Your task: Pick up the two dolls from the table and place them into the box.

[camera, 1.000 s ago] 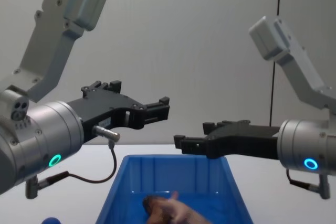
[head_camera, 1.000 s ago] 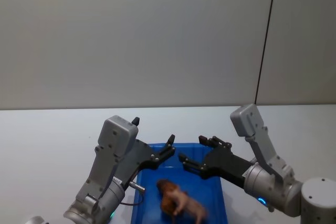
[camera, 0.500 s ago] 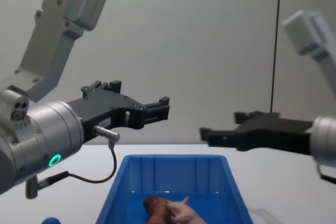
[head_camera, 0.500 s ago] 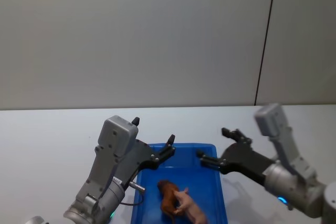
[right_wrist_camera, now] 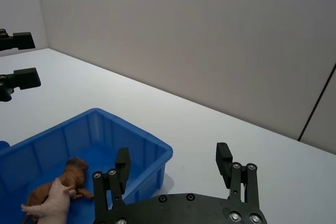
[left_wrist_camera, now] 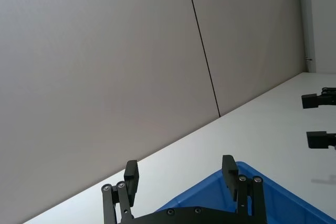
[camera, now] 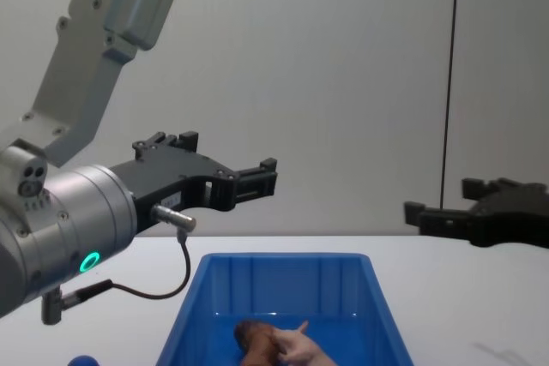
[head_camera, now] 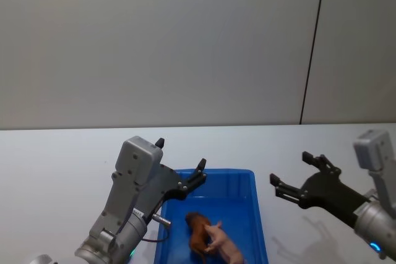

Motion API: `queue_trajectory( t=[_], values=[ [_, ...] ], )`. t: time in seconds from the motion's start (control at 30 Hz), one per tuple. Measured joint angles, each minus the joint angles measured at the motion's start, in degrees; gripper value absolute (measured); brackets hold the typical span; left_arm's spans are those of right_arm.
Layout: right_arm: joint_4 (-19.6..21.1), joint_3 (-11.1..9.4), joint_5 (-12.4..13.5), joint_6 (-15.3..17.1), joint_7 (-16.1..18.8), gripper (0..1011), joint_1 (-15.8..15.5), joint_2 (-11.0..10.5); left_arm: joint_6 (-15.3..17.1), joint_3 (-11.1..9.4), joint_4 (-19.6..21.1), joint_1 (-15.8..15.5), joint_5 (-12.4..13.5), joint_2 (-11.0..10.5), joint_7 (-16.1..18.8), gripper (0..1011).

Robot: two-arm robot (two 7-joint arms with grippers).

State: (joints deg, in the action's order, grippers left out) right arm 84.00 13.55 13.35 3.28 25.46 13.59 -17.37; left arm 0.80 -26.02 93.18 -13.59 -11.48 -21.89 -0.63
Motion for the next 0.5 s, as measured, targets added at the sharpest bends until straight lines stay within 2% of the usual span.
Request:
queue_trajectory(
  t=[0.27,0.5],
  values=[
    [1.5,-1.2,1.6,-0.6,-0.6,1001,-1.9,-1.7,0.4,0.1,0.4,0.4,0.2,-0.4,0.3,1001],
    [2.2,-1.6,2.3,-0.8,-0.8,1001,-2.7,-2.5,2.4,0.7,2.6,2.5,0.5,-2.2,3.1,1001]
  ],
)
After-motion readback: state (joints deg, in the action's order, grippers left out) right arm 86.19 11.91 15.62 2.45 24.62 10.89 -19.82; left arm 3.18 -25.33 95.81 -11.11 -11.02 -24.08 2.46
